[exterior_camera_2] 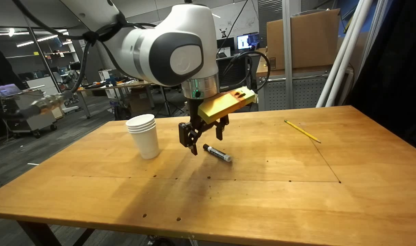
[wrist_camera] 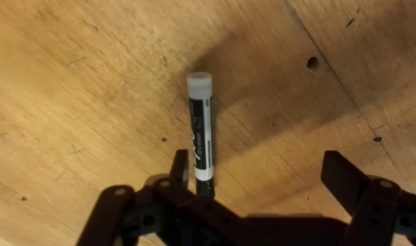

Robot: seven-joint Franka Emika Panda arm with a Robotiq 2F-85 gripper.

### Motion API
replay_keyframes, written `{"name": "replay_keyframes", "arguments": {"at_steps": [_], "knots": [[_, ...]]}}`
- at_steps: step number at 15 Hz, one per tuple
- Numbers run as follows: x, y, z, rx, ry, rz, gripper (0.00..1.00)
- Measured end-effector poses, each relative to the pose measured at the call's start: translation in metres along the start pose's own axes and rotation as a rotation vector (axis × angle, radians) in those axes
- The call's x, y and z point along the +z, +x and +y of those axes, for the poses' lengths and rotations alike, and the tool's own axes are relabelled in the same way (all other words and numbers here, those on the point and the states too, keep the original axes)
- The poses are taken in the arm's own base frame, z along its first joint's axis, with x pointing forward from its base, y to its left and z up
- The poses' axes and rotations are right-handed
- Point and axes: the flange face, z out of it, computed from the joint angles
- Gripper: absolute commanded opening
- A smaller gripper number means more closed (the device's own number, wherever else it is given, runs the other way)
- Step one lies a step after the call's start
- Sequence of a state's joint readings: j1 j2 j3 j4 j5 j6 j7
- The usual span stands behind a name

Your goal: Put the marker into the cup

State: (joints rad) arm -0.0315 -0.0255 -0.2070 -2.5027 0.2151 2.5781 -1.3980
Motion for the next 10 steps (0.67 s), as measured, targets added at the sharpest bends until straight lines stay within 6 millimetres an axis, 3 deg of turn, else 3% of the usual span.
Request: {"name": "replay_keyframes", "arguments": {"at_steps": [10], "knots": [[0.014,0.003,0.031,-0.068,0.059,0.006,1.00]]}}
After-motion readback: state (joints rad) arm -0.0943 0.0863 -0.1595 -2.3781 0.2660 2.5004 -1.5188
